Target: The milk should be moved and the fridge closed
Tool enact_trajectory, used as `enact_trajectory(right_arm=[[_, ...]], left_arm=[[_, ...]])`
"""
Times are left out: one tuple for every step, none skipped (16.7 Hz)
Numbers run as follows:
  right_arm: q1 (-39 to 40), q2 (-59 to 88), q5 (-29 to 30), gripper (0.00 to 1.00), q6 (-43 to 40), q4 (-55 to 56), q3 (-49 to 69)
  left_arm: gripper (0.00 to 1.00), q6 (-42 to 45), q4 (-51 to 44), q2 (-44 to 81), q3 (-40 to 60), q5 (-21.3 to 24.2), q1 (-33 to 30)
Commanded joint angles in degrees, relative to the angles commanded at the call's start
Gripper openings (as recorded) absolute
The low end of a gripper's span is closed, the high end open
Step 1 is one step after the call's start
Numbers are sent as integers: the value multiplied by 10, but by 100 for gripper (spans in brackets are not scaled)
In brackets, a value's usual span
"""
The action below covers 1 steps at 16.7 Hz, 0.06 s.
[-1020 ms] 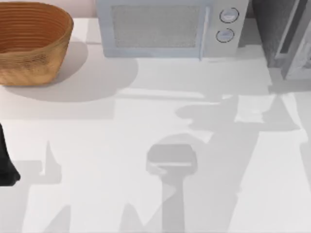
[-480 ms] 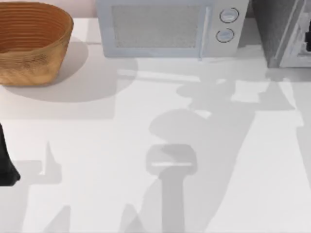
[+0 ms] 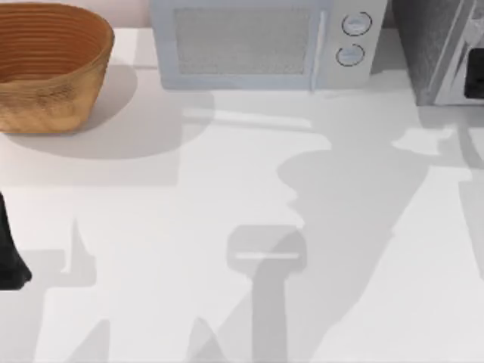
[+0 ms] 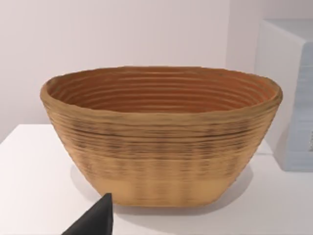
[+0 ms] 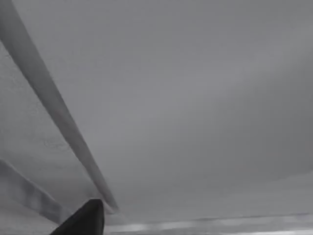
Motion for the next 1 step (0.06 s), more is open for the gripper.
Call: enact_trajectory(right_arm=[[0, 2, 0, 100, 0, -1, 2]], left_arm=[[100, 0, 0, 0, 0, 0, 0]])
